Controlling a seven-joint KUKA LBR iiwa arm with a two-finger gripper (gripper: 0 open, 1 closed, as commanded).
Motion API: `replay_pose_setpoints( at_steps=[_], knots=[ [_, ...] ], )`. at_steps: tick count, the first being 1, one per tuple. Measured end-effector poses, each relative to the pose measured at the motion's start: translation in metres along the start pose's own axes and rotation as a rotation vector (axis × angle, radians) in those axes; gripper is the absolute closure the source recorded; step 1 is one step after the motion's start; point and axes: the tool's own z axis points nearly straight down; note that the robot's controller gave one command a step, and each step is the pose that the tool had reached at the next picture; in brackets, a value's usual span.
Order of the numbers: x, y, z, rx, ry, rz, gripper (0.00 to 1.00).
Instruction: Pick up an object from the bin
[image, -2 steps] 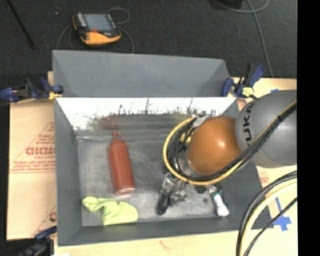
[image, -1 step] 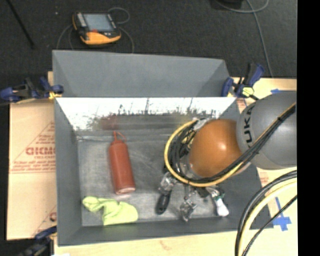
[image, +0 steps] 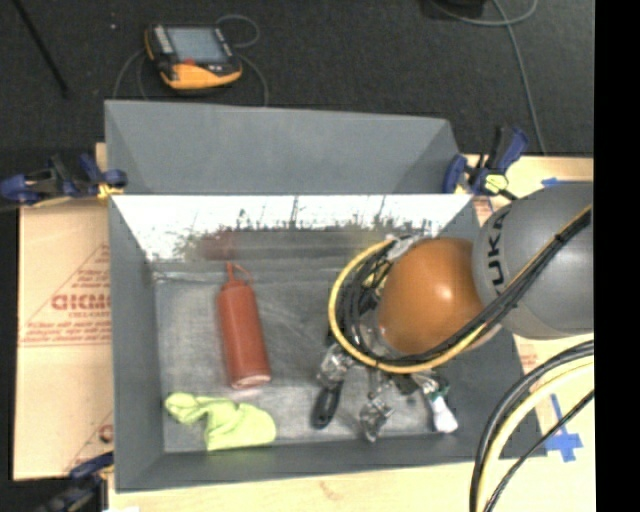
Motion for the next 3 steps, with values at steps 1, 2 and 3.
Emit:
replay_pose_setpoints(
  at_steps=[1, 2, 3],
  knots=[
    [0.009, -0.003, -0.001, 0.008, -0.012, -0.137, 0.00],
    [-0.008, 0.024, 0.004, -0.001, 0.007, -0.493, 1.00],
    [-0.008, 0.024, 0.004, -0.001, 0.007, -0.492, 1.00]
  ],
)
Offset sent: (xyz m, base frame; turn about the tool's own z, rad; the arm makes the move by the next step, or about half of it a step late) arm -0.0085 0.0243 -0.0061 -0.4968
